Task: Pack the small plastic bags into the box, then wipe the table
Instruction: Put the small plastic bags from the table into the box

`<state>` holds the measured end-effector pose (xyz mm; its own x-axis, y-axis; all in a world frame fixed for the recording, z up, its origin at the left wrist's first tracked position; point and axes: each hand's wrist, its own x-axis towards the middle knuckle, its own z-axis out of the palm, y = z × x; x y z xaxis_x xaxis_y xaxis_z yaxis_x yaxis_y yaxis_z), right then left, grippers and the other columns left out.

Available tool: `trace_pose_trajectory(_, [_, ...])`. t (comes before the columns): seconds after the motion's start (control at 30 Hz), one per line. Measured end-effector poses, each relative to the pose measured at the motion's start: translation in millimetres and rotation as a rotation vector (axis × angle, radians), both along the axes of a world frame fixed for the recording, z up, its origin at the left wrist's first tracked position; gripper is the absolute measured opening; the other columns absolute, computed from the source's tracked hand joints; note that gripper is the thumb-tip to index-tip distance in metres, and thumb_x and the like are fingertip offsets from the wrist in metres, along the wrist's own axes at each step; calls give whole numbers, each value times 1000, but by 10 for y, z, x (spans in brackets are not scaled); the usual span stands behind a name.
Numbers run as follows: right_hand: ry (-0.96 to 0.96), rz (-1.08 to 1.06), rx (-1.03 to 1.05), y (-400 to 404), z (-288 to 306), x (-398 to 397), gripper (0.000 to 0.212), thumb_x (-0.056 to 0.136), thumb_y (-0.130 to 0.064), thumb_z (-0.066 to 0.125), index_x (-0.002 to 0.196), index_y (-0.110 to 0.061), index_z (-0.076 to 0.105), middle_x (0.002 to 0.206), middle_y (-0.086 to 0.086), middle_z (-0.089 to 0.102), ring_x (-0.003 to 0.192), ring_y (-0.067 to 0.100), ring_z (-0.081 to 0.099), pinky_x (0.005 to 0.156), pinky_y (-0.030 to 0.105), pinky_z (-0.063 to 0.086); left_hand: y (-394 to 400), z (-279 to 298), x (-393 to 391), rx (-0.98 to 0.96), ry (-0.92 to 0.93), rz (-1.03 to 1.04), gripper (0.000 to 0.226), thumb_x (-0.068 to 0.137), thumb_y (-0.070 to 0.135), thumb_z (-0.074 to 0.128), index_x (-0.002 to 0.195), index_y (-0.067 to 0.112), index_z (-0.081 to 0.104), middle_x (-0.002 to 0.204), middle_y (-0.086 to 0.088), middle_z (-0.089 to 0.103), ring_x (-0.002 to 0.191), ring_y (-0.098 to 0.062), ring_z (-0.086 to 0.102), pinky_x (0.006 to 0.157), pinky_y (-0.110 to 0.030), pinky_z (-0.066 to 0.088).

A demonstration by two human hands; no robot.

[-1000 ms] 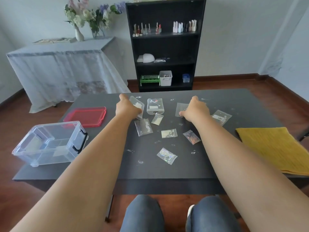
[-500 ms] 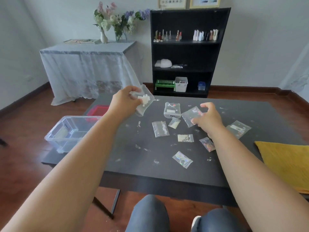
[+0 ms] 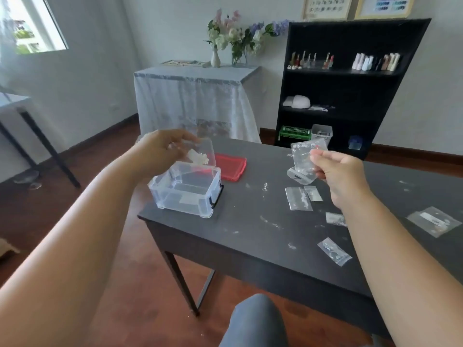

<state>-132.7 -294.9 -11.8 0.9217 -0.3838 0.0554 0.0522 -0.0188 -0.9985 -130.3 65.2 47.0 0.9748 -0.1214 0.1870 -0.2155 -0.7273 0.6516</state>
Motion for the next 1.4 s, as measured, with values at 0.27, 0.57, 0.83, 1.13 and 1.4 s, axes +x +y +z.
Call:
trace_pose_trajectory(0.27, [-154,177,-99,960,275,9,34,83,-2,64,106,-25,56,83,6,69,59,7,61,62,22,52,165,-289,0,268,100,-85,31,93,15,52,109,39,63,94,10,64,91,-16,61,77,-29,46])
trace_pose_trajectory(0.57, [-97,392,-176,1644,195,19,27,87,6,57,105,-15,58,88,6,71,59,5,61,59,20,50,173,-504,46,436,-1,-32,30,97,40,42,116,58,57,111,18,55,120,-17,36,89,-34,15])
trace_pose_trajectory(0.83, [-35,437,-515,2091,-7,96,20,94,-17,48,92,-35,58,78,-14,72,72,-4,61,79,35,46,417,-672,-274,174,-270,99,16,87,38,59,96,38,72,92,18,59,99,-17,52,91,-43,40])
trace_pose_trajectory(1.13, [58,524,-1016,2195,-66,44,32,98,-29,38,105,-38,68,107,-17,66,128,18,33,100,47,19,399,-1027,-340,-24,-397,134,13,85,32,69,79,21,69,87,23,61,104,-2,44,86,-5,26])
trace_pose_trajectory(1.4, [-19,531,-1124,2175,-91,38,41,95,-12,38,129,-19,60,140,3,53,129,30,37,108,47,28,373,-1097,-338,-121,-367,143,11,86,33,67,77,27,66,86,29,61,115,0,43,86,-3,26])
